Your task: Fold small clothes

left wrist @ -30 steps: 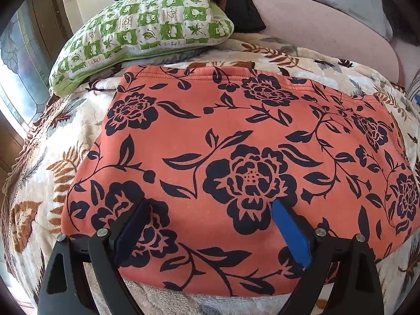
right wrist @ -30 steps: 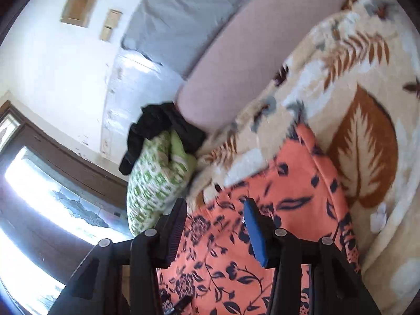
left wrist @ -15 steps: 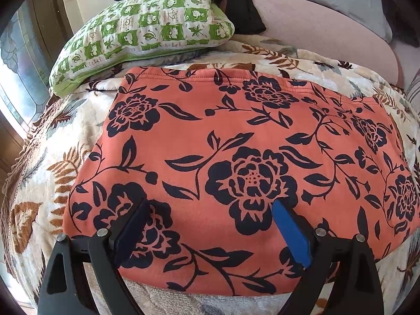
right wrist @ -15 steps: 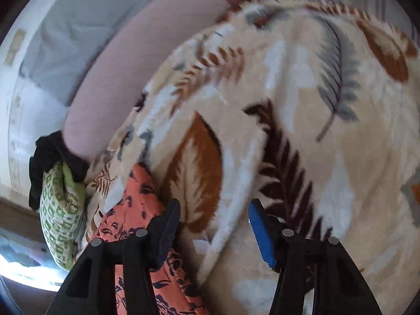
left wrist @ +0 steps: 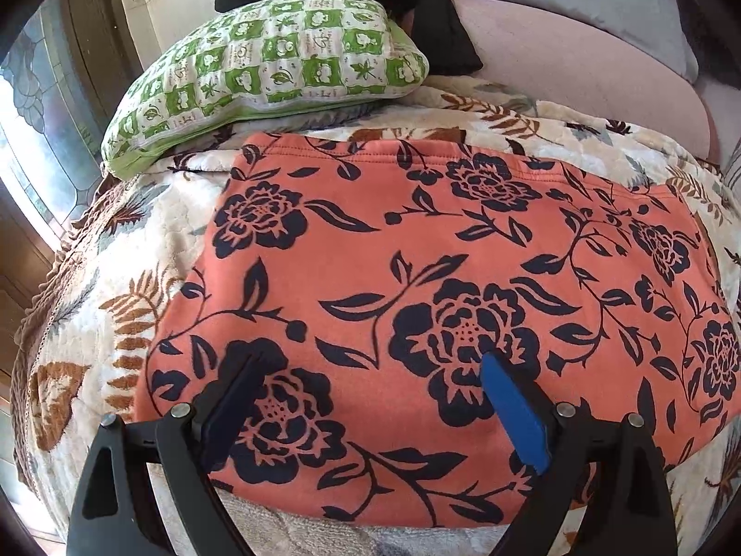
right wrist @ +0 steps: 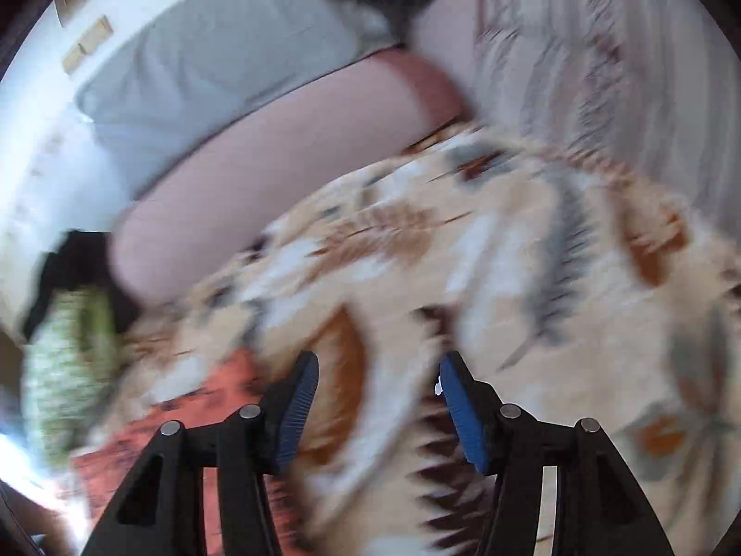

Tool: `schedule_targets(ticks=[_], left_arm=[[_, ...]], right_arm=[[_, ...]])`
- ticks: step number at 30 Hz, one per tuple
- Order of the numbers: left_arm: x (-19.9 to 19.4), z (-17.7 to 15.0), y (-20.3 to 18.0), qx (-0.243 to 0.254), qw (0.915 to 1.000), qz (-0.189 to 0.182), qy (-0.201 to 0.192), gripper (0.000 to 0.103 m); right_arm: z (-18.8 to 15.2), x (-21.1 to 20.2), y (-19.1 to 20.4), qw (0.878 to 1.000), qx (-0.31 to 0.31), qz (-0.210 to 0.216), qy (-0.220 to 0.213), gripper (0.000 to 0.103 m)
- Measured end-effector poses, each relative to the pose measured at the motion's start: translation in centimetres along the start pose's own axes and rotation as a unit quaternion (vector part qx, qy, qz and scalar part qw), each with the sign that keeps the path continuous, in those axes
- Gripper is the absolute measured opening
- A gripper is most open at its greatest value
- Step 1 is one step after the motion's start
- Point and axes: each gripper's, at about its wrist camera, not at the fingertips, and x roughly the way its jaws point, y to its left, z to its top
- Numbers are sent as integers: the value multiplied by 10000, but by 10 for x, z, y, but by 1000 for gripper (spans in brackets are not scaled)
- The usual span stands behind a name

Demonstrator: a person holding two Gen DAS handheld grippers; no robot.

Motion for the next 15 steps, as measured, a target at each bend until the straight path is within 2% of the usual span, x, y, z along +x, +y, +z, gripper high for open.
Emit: schedule_targets(ticks=[1,2,3,5,7,8,9,12,13,14,15], left_arm=[[-3,1,5,-24,9999,73,-64,95],[-7,2,9,-54,9998,155,-126,95],[-9,3,15,-87,9996,214,-161,95],[-9,3,25,-147,9992,357,-87,95],[-2,1,37,-157,9977,641,120,95],[4,-2,43,-151,9966,771,268,95],[10,-5,50,-164,9954,832,437,95],[11,-13,76,-491,9954,470,676,95],[5,-16,83,-530,9952,494,664,95],[-1,-19,90,-568,9951,550,597,95],[-8,-23,100,-652,9945,601,562,95]], right_arm=[[-6,6,12,9979,65,564,299,59],[-16,12,28,9938,12,951,573,59],[-25,19,44,9892,-117,1194,840,59],[-50,29,76,9820,-452,1342,1248,59],[-78,39,100,9747,-831,1321,1599,52],[-91,42,110,9725,-991,1245,1698,41],[-103,44,118,9708,-1142,1110,1792,37],[-134,70,114,9626,-1330,500,2306,35],[-140,73,108,9617,-1331,411,2362,31],[-141,67,106,9645,-1370,341,2231,28],[-142,59,107,9655,-1382,238,2193,28]])
